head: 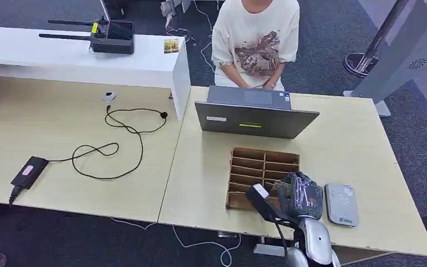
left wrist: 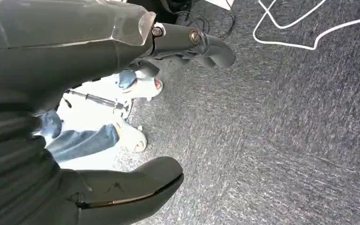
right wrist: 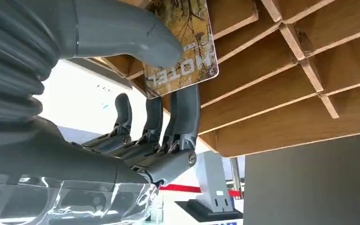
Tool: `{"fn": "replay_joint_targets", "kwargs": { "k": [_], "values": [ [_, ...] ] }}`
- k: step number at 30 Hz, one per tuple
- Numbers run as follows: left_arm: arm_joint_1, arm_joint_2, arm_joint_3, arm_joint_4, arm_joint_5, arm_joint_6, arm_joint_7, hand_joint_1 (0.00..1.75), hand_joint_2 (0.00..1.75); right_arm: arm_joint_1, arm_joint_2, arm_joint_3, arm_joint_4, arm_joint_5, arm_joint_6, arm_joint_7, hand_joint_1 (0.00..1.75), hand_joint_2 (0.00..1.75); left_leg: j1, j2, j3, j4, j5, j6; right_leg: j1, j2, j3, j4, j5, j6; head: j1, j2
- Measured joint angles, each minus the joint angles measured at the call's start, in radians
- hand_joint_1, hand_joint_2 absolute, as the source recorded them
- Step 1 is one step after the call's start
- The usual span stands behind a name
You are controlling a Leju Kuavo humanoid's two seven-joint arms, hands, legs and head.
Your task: Pass the card to the sensor for recognition and then transmit it.
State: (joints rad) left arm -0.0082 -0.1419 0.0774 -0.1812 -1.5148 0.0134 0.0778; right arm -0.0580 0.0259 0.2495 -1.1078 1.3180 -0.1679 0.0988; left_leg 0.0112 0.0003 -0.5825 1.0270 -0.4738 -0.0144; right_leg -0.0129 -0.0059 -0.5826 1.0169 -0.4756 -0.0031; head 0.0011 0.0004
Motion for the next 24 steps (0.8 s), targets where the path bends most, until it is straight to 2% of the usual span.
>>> {"fn": "replay_joint_targets", "kwargs": {
  "k": [2, 6, 14, 15, 24],
  "values": [
    [0.0, 0.001, 0.0, 0.0, 0.0, 0.0, 0.0, 0.0, 1.75, 0.0, 0.003, -0.002, 0.0, 0.0, 0.0, 0.0, 1.12, 1.75, 0.0, 0.0, 0.0, 0.0, 0.0, 0.0, 0.0, 0.0, 0.0, 0.0, 0.0, 0.0, 0.0, 0.0],
    [0.0, 0.001, 0.0, 0.0, 0.0, 0.0, 0.0, 0.0, 1.75, -0.001, 0.005, -0.003, 0.0, 0.002, -0.001, 0.0, 1.22, 1.75, 0.0, 0.0, 0.0, 0.0, 0.0, 0.0, 0.0, 0.0, 0.0, 0.0, 0.0, 0.0, 0.0, 0.0],
    [0.0, 0.001, 0.0, 0.0, 0.0, 0.0, 0.0, 0.0, 1.75, -0.002, 0.006, -0.004, 0.0, 0.01, -0.005, -0.005, 1.2, 1.75, 0.0, 0.0, 0.0, 0.0, 0.0, 0.0, 0.0, 0.0, 0.0, 0.0, 0.0, 0.0, 0.0, 0.0],
    [0.0, 0.001, 0.0, 0.0, 0.0, 0.0, 0.0, 0.0, 1.75, -0.002, 0.006, -0.005, 0.0, 0.01, -0.005, -0.006, 1.26, 1.75, 0.0, 0.0, 0.0, 0.0, 0.0, 0.0, 0.0, 0.0, 0.0, 0.0, 0.0, 0.0, 0.0, 0.0],
    [0.0, 0.001, 0.0, 0.0, 0.0, 0.0, 0.0, 0.0, 1.75, -0.002, 0.011, -0.008, 0.0, 0.012, -0.009, -0.006, 1.27, 1.75, 0.0, 0.0, 0.0, 0.0, 0.0, 0.0, 0.0, 0.0, 0.0, 0.0, 0.0, 0.0, 0.0, 0.0]
  ]
}}
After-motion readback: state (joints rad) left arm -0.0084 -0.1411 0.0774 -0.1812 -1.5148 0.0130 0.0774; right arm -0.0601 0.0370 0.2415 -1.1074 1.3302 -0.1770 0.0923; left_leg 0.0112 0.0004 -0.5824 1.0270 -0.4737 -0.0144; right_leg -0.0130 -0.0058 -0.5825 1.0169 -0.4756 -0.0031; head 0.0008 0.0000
